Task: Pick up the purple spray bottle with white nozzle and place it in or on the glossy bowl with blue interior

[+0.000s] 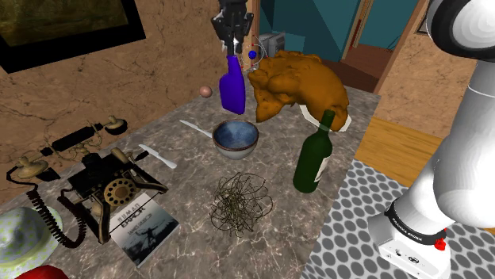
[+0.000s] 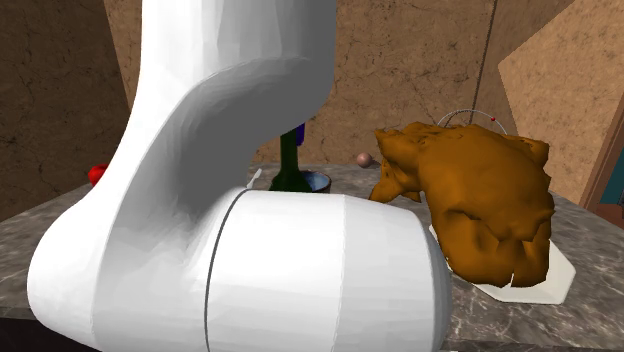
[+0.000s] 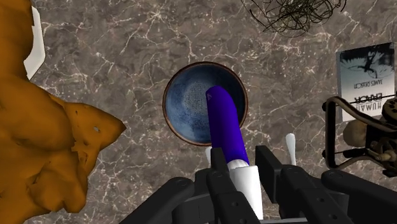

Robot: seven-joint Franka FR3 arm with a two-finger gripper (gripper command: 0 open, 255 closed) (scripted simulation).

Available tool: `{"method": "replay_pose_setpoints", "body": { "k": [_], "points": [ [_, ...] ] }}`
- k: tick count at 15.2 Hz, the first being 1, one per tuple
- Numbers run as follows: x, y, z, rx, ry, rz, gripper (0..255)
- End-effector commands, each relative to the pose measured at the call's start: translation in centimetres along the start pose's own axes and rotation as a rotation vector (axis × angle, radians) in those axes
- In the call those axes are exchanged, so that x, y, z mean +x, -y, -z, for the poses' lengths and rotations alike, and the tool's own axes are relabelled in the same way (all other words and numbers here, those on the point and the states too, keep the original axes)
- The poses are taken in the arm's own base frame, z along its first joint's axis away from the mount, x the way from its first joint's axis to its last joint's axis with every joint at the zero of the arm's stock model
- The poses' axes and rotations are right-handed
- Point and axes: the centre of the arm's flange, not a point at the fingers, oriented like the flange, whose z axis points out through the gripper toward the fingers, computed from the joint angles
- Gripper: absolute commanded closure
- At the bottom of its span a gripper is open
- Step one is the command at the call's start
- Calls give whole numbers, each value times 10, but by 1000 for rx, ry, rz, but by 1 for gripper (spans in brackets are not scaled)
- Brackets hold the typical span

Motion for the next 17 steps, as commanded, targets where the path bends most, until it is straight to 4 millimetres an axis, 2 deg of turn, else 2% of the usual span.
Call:
{"method": "replay_pose_setpoints", "body": {
  "k": [1,17],
  "points": [
    [1,-2,-12,0,-1,0,255],
    [3,-4,-96,0,-1,0,255]
  ]
}}
